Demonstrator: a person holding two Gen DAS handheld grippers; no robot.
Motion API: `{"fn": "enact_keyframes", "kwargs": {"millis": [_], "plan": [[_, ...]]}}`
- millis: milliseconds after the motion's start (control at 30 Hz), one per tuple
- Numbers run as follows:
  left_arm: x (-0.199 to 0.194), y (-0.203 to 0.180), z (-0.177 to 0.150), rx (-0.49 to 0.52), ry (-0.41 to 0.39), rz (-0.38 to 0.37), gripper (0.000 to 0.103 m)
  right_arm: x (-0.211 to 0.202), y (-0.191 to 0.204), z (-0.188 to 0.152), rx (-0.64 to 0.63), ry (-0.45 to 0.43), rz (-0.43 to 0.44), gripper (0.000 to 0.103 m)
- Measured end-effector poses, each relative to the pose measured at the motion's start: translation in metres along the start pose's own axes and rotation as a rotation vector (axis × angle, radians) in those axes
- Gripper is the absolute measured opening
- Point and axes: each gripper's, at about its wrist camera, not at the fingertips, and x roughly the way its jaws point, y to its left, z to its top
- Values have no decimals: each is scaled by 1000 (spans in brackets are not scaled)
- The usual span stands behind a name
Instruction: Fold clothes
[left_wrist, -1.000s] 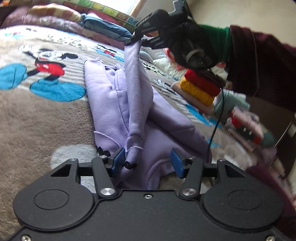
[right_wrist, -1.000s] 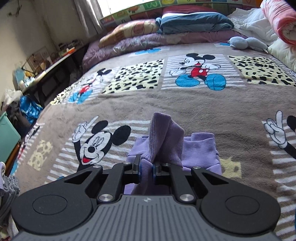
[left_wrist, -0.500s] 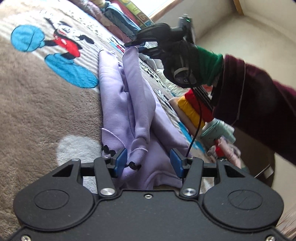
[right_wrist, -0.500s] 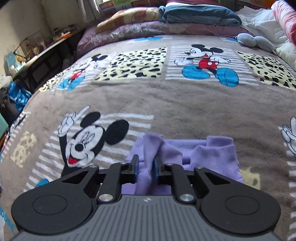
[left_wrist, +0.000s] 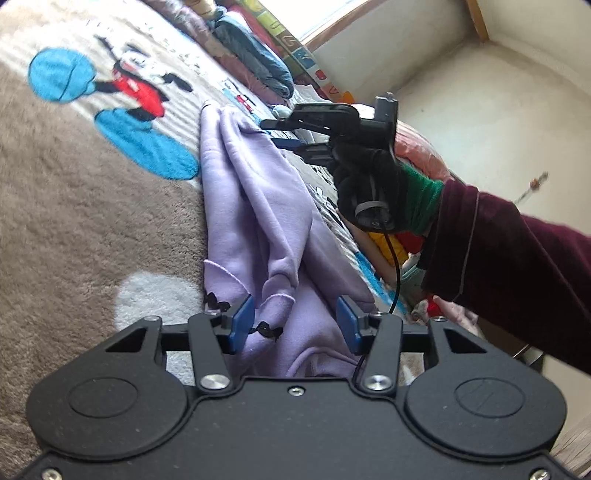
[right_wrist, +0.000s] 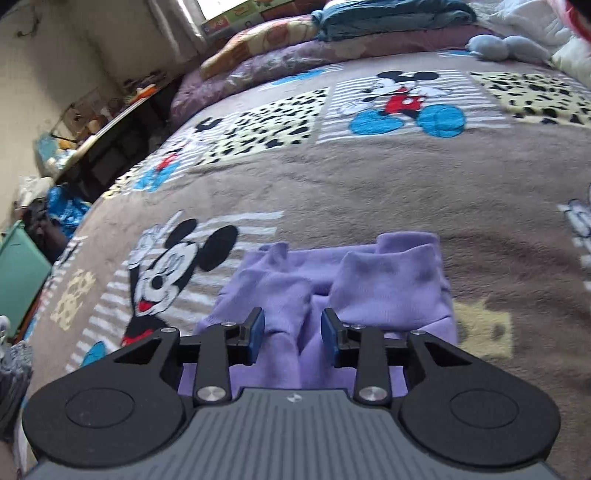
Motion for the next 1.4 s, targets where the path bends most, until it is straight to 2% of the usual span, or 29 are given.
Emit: {"fn": "enact_keyframes", "kwargs": {"millis": [133,167,200,233,300,333,500,533,667,800,867,900,933,1000,1067,1133,1167,1367,1400], "plan": [[4,-5,-3,55,5,27,48,3,7,-2,-28,3,76,35],[4,-5,-3,55,5,34,48,3,8,-2,-32,7,95,31],[3,-3,-4,47,5,43,46,3,8,-2,-24,7,124,13],[2,-2,-5,39,5,51,31,2,8,-1,-18,3,141,10],[1,4,-5,5,3,59,16,-5,7,0,-14,-23,158,9],[0,10,-3,-34,1,52,13,-11,5,1,-3,-57,161,8],[-3,28,-3,-166,-7,12,10,-40,-18,9,89,-216,179,6],[-4,31,-3,-188,-10,5,10,-42,-25,10,104,-231,179,2],[-7,39,-2,-255,-21,-18,10,-47,-43,12,166,-285,189,2],[-8,40,0,-266,-18,-24,10,-32,-39,15,110,-218,142,2],[-10,39,0,-264,-19,-31,10,-21,-35,14,93,-168,141,10],[-10,38,0,-263,-19,-34,11,-16,-32,13,75,-142,136,19],[-11,38,0,-262,-20,-37,12,-12,-29,13,55,-118,125,37],[-12,37,0,-259,-22,-43,15,-7,-21,10,12,-92,111,44],[-14,36,1,-256,-24,-49,20,-2,-14,8,-8,-52,121,44],[-14,34,1,-251,-25,-58,39,0,-9,5,-34,-25,99,44],[-13,33,1,-248,-25,-61,41,0,-8,3,-44,-15,88,43],[-12,33,2,-245,-22,-62,41,3,-6,-8,-83,32,50,43],[-11,34,2,-246,-18,-50,31,4,-7,-10,-82,35,54,34]]}}
